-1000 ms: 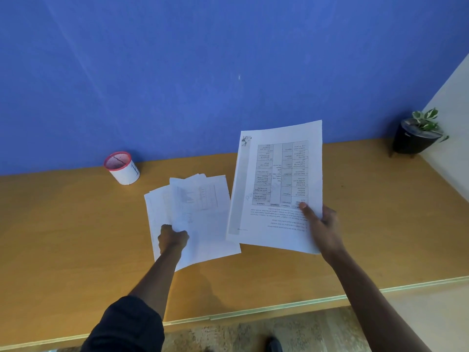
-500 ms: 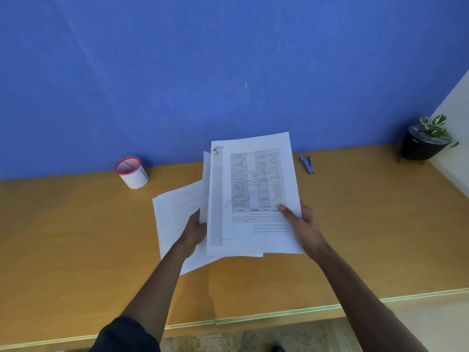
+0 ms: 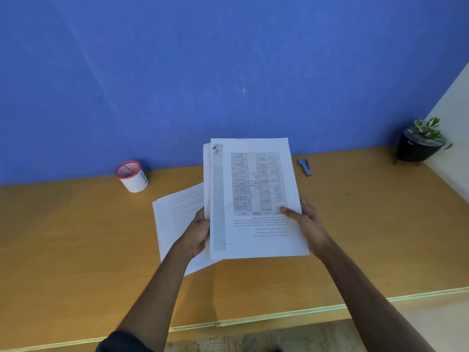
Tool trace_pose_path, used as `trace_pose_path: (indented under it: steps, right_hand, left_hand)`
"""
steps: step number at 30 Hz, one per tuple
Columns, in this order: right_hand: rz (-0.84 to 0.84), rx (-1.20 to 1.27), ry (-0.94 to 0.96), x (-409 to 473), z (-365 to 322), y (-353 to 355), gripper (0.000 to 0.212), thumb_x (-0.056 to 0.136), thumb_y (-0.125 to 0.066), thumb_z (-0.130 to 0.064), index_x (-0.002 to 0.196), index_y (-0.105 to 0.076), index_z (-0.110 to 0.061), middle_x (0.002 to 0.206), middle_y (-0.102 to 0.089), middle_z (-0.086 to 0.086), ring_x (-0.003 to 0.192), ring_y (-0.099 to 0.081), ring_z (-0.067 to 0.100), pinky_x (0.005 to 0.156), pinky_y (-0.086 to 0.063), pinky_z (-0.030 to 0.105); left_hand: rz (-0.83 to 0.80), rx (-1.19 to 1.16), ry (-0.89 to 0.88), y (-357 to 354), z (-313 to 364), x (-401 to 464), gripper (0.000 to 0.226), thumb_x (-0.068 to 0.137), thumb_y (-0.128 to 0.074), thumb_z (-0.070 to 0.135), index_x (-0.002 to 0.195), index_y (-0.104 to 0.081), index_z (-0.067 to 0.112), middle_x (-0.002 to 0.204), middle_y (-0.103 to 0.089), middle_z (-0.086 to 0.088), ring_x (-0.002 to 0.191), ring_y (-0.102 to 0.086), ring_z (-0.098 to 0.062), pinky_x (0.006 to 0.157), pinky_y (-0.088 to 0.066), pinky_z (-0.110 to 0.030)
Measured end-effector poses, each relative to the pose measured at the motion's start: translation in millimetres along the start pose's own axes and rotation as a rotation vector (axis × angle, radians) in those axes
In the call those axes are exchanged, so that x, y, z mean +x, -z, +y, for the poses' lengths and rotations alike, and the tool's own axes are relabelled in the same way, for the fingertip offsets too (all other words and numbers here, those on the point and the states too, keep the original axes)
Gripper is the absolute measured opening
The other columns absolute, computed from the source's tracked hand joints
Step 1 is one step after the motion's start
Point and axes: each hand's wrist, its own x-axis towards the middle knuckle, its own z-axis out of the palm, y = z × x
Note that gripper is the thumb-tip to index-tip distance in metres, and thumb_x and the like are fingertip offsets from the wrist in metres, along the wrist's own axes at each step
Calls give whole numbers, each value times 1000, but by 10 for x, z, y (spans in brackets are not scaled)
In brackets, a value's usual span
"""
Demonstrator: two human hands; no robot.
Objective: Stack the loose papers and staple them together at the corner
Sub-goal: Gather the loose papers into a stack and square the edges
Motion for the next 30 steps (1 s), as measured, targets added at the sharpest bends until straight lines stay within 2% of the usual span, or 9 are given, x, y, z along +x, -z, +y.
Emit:
trace_pose_path:
  steps: [4,7,12,15,20,22,24,27,30]
  right_hand:
    - [-33,122,-62,-22,-36,31,59,83,-72,3,130,-45,-22,113,-74,9,97,-74,33,78,-60,47]
    - [-76,104,-24,-34,-54,30,45,85,-69,6,126,-60,-8,118,-73,13,102,-72,35,86,-58,50]
    - [-19,34,48,-53,-51,5,32,87,-67,6,116,-68,-7,111,-76,10,96,-74,31,77,-61,43]
    - [40,-22,107,-72,4,-24,30,88,-67,4,113,-70,-11,105,-78,4,93,-76,26,74,-62,40]
    - [94,-95,214,-148,124,-208,30,90,-62,7,112,-68,-12,99,-76,-5,89,-75,14,66,-60,24]
    - [101,-157,245,-133,213,-265,33,90,-60,6,118,-66,-11,106,-74,-3,97,-73,16,75,-61,28]
    - [109,-177,247,-113,299,-286,38,89,-59,7,122,-64,-12,110,-73,-4,101,-70,13,79,-59,23]
    - [132,-163,194,-110,352,-296,37,87,-64,6,120,-64,-10,103,-71,-7,97,-68,14,66,-55,11]
    - [128,-140,156,-104,333,-299,32,83,-73,3,111,-68,-12,99,-72,-6,93,-68,13,63,-54,12]
  left_hand:
    - [-69,9,-18,-37,18,-76,40,94,-60,2,126,-64,25,124,-70,-11,119,-64,-33,92,-55,-52]
    - [-98,37,-42,-42,51,-128,45,92,-61,-3,124,-63,28,118,-73,-4,118,-65,-31,86,-58,-45]
    - [-146,-142,-67,46,210,-88,70,70,-57,-8,135,-57,19,125,-67,-11,115,-64,-31,93,-55,-47]
    - [-115,-293,-65,22,313,-63,56,69,-63,5,123,-66,14,117,-70,-10,111,-64,-33,96,-51,-49]
    - [111,-20,-162,-258,319,-6,31,92,-67,10,122,-67,19,120,-73,0,116,-66,-19,101,-50,-38]
    - [169,25,-158,-310,241,12,28,96,-62,14,123,-66,17,120,-73,0,115,-67,-18,102,-50,-38]
    - [228,59,-151,-335,155,11,25,98,-60,19,122,-67,17,119,-73,-1,115,-66,-20,102,-50,-40]
    - [283,56,-154,-375,75,-18,15,99,-59,21,109,-69,26,113,-74,2,109,-67,-17,95,-52,-37]
    - [287,54,-155,-395,37,-60,14,99,-58,21,104,-69,28,108,-74,5,104,-67,-15,85,-52,-29]
